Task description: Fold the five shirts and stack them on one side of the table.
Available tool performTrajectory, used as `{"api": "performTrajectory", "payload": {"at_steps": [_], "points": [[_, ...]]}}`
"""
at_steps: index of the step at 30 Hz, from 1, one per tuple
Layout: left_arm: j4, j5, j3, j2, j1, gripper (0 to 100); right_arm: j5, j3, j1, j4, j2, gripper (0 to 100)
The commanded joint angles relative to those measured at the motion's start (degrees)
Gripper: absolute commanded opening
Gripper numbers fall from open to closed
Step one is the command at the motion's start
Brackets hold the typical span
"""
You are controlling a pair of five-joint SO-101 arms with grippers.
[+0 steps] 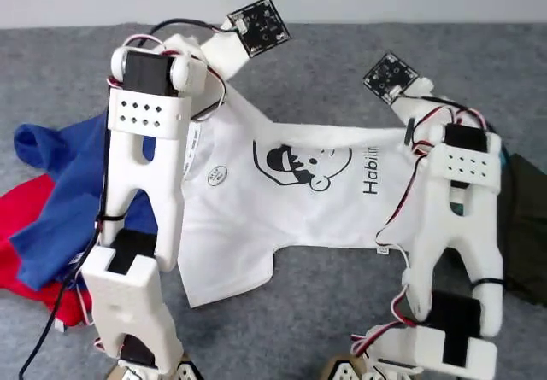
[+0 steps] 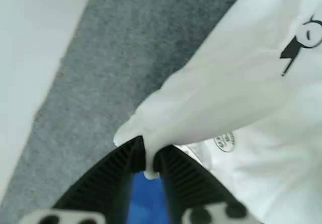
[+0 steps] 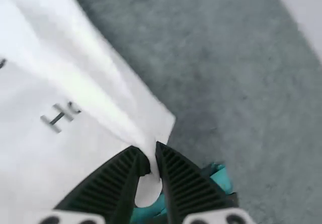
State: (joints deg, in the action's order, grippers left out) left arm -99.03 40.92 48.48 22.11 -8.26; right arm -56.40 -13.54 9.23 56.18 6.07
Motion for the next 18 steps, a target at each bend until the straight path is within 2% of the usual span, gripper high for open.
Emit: {"api": "performTrajectory", "payload": {"at_steps": [1,10,18], "points": [[-1.58,-0.62,-7.52,-7.56,-1.49,1,-0.44,3.60,1.01,6.02,3.74,1.4],[-1.41,-3.52,-44.79,-26.90,-5.71,1,-0.53,3.69,2.33,17.80,4.09,1.5],[-1.41,-3.87,-62.55,-35.78,-2.11,1,-0.53,3.16,3.56,23.25,3.56,1.5]]}}
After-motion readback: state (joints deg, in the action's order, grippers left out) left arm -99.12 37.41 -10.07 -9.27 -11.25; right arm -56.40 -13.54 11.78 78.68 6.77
